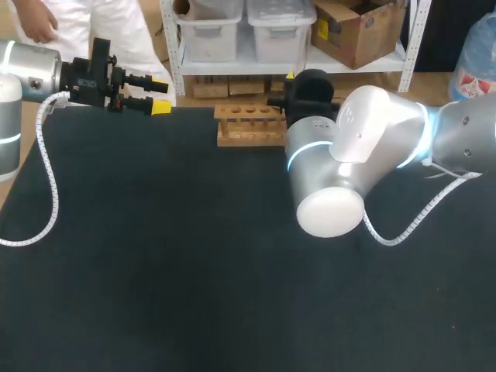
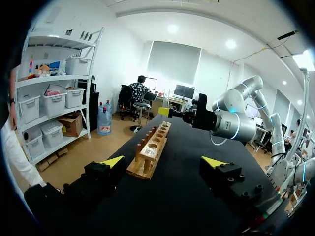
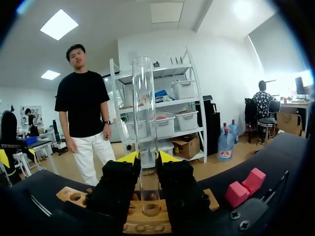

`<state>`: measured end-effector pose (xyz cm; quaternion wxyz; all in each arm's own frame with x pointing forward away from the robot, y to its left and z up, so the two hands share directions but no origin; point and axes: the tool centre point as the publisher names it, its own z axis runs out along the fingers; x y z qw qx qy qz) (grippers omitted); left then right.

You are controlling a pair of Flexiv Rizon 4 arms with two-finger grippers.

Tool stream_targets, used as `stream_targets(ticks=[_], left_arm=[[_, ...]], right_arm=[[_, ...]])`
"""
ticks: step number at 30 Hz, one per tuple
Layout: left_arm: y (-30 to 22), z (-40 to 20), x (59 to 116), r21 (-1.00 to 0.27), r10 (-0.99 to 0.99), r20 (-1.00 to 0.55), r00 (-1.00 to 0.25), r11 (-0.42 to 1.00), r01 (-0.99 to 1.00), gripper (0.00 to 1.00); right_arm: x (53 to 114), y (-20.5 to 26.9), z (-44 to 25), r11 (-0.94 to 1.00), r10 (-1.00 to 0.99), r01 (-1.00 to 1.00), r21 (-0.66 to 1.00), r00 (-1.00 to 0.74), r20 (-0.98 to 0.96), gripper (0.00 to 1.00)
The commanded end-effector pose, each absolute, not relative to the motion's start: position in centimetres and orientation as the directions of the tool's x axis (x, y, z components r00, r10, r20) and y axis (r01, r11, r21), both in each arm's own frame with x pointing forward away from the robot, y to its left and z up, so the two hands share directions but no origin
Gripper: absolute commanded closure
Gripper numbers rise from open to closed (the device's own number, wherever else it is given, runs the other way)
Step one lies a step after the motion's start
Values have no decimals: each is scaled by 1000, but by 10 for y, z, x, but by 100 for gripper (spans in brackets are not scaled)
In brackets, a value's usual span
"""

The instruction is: Grasp the test tube, adjust it, and insert it.

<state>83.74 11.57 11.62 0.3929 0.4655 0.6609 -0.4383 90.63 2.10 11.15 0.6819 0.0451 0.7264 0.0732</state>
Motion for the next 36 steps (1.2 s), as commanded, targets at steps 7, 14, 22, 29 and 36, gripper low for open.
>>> stream_targets(ticks=[7, 14, 22, 29, 36], left_arm=[[116, 115, 838, -212, 270, -928, -256, 181, 960, 0], [116, 115, 838, -212, 270, -928, -256, 181, 960, 0], [116, 115, 838, -212, 270, -928, -256, 181, 960, 0], [116, 115, 838, -212, 270, -928, -256, 181, 960, 0], [116, 115, 838, -212, 270, -928, -256, 181, 960, 0]], right_arm=[[906, 25, 95, 982, 181, -38, 184, -78, -980, 100], [903, 27, 86, 981, 186, -39, 190, -101, -977, 100], [901, 26, 78, 980, 186, -49, 192, -117, -976, 100], [901, 25, 77, 980, 183, -54, 191, -124, -975, 100], [901, 26, 76, 979, 185, -61, 194, -131, -974, 56]])
